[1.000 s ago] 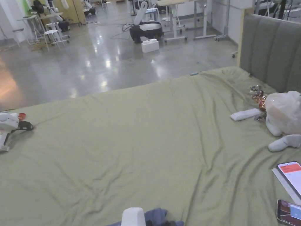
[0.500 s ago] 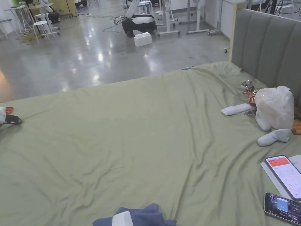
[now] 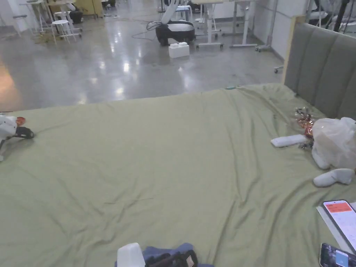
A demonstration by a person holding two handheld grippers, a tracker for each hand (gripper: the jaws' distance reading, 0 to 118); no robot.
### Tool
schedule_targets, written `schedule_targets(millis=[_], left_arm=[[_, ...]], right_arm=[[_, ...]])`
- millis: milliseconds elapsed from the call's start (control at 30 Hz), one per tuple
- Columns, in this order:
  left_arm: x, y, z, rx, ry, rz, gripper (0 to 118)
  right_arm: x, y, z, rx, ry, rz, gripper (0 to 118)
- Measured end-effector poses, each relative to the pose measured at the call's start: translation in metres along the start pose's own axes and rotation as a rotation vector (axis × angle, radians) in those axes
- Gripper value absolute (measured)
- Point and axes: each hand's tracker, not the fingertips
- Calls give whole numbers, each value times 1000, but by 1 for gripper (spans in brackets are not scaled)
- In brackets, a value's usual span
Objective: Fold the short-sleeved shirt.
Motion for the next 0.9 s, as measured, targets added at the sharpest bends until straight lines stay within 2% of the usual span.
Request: schedule_targets(millis=[33, 67, 200, 267, 300, 333, 367, 400, 433, 467, 533, 733, 800, 833, 900], left_arm=[[-2, 7, 18, 42, 23, -8, 86], [-6, 12, 34, 71, 48, -8, 90], [-39, 17, 89, 85, 111, 73, 95], [-57, 11, 104, 74, 153, 97, 100], [-65, 7, 110, 68, 188, 106, 101], [-71, 3, 115, 67, 222, 119, 102], [-77, 0, 117, 67, 234, 136, 103], [-85, -4, 118, 69, 228, 160, 105], [-92, -6, 117, 63, 204, 202, 107], [-98, -7, 114, 42, 175, 237, 109], [-113, -10, 98, -3, 104, 321, 110], [-135, -15, 34, -213, 105, 450, 110], [-144, -15, 20, -214, 86, 432, 101], [-146, -15, 16, -209, 83, 440, 91], [-149, -14, 7, -215, 102, 496, 42]], right_arm=[[-7, 7, -16, -20, 35, 12, 0], [-13, 12, -32, -43, 60, 22, 0], [-30, 24, -100, -155, 79, 86, 0], [-29, 19, -133, -277, -1, 123, 0], [-24, 13, -154, -413, -66, 134, 0], [-16, 2, -171, -525, -59, 122, 0], [-8, -2, -169, -414, -17, 87, 0], [-2, 2, -162, -337, 10, 7, 0], [-1, 3, -157, -385, 3, -65, 0], [2, 2, -153, -374, 4, -68, 0], [1, -2, -157, -369, 4, -13, 0], [2, 1, -154, -375, 10, -35, 0], [1, -2, -153, -365, 8, -30, 0], [1, -3, -153, -359, 6, -25, 0], [-2, -3, -151, -350, 0, -28, 0]])
